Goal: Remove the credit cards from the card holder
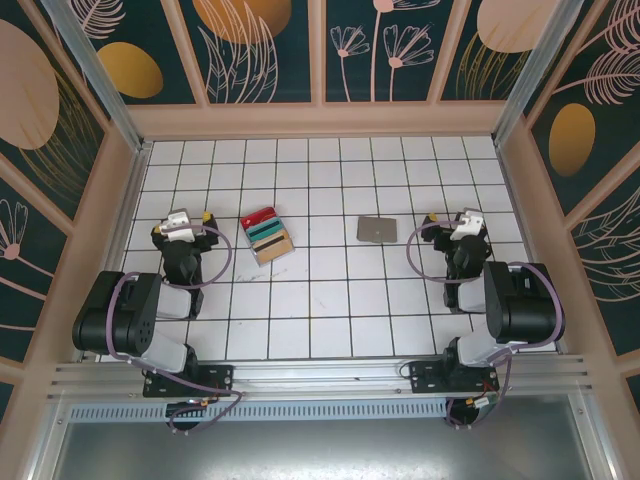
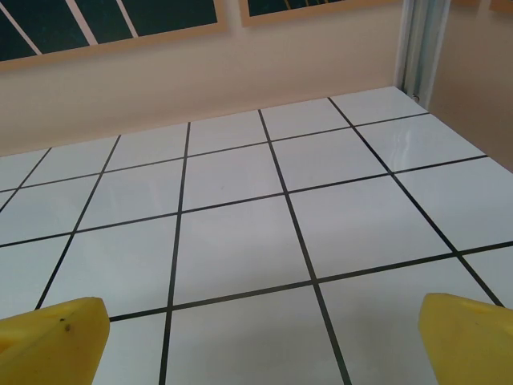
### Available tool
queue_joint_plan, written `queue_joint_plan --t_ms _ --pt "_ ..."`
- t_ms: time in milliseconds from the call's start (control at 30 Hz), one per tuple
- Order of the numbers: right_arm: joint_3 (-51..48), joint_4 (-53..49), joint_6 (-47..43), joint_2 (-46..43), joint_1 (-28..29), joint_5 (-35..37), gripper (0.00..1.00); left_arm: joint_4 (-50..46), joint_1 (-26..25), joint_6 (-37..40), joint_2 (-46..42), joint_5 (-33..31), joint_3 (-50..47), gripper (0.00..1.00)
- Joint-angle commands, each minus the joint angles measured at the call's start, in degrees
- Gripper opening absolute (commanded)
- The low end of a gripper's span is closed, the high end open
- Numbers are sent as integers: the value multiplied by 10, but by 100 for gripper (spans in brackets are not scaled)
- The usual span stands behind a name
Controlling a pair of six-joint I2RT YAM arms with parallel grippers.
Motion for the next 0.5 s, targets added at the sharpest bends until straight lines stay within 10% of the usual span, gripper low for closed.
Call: queue_joint_plan --t_ms 0,467 --pt "9 10 -7 2 2 -15 99 26 4 5 1 7 -2 99" --pt "9 9 -6 1 2 -16 99 16 6 3 2 13 2 99"
